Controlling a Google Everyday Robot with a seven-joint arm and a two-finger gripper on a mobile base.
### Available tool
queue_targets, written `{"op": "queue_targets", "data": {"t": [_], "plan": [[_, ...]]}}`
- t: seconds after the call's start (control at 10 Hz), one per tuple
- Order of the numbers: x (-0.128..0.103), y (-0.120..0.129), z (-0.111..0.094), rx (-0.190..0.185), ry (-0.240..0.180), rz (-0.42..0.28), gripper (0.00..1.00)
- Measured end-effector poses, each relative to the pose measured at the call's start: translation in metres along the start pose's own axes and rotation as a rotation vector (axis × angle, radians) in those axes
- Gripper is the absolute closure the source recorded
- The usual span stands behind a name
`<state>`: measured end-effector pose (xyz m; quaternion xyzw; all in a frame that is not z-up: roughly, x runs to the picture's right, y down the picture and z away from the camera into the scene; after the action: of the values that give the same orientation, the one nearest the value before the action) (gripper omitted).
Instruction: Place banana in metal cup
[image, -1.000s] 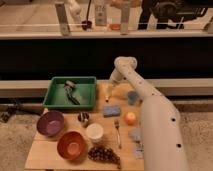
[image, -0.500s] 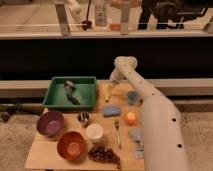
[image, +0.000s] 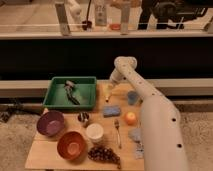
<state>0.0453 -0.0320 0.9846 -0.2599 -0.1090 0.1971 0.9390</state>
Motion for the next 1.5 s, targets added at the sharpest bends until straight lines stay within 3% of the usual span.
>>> {"op": "queue_targets", "data": {"t": [0.1,0.2,0.4,0.6,0.8,1.0,1.2,1.3,1.5], "plan": [[-0.003,0.001,-0.003,0.001,0.000,-0.003,0.48],[-0.003,0.002,-0.007,0.002,-0.001,0.000,0.59],[0.001,0.000,0.000,-0.001,0.000,0.021,0.60],[0.000,0.000,0.004,-0.004,-0.003,0.025,0.41],[-0.003,0.002,-0.004,-0.002,-0.001,0.022,0.29],[-0.004,0.002,-0.013,0.001,0.000,0.027,0.30],[-0.002,0.002,-0.002,-0.008,-0.004,0.040,0.42],[-0.001,0.003,0.003,-0.011,-0.005,0.045,0.41],[0.002,0.001,0.005,-0.009,-0.004,0.059,0.24]]}}
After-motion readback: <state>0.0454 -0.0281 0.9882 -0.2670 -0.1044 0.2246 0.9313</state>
